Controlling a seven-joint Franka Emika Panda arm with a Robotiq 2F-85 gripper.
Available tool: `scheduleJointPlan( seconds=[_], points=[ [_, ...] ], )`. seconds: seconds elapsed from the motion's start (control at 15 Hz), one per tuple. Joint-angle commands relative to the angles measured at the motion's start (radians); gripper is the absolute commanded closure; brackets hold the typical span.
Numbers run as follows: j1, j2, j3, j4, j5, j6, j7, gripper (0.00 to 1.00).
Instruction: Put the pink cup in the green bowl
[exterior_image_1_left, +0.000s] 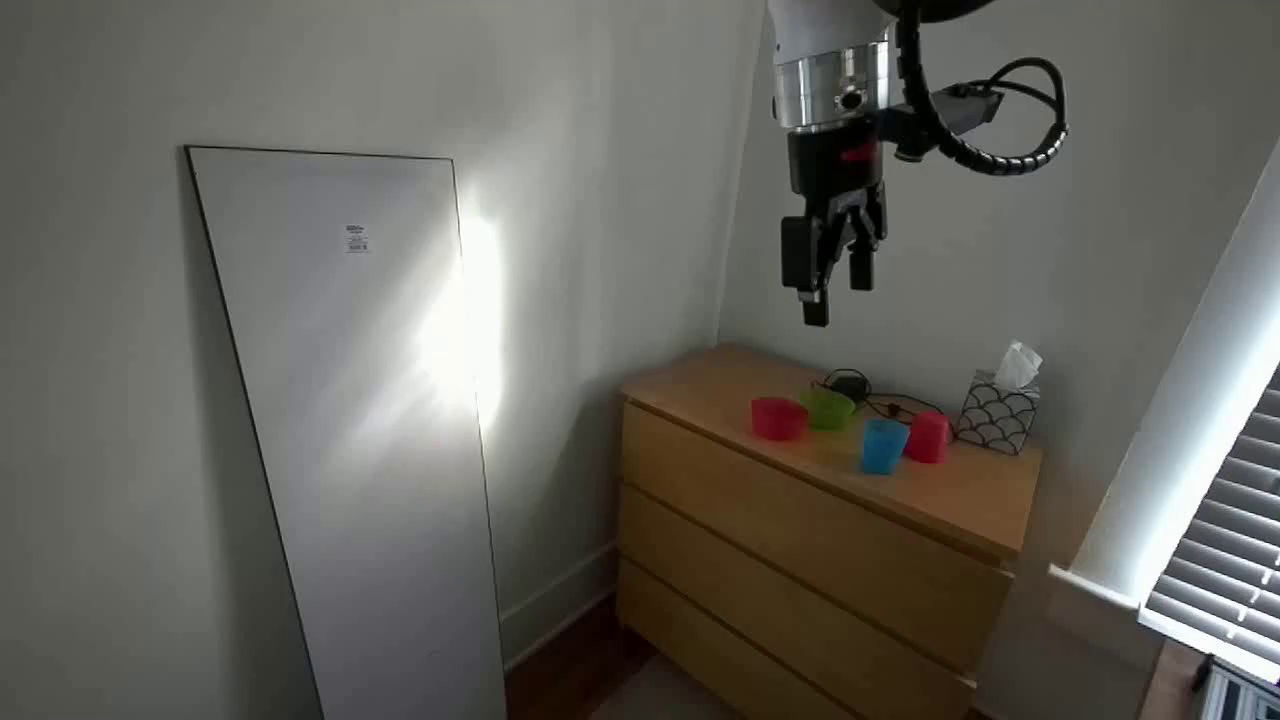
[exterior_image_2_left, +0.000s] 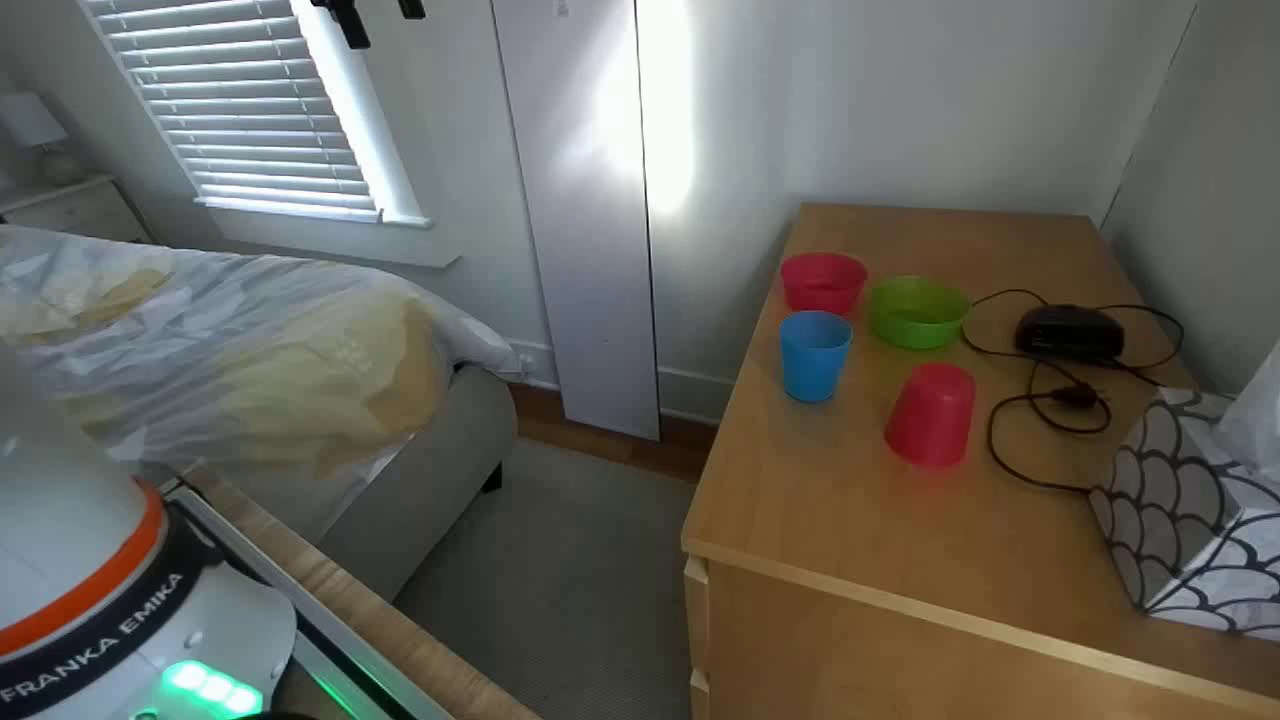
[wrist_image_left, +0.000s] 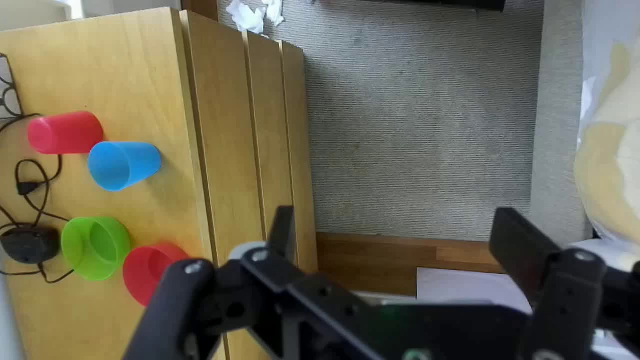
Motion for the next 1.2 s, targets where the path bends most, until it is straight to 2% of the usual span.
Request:
scheduleJointPlan(
  seconds=[0.0,0.47,0.67,1.13],
  points=[
    [0.036,0.004,-0.032,0.003,-0.007,-0.003,0.007,0.0],
    [0.034,-0.007,-0.04,-0.004,0.001,0.016,-0.006,0.0],
    [0.019,-0.05,-0.102,-0.054,0.05,0.067,-0.035,0.0],
    [-0.049,-0.134,-0.314,-0.248,0.217,0.248,-0.181,0.0]
  ],
)
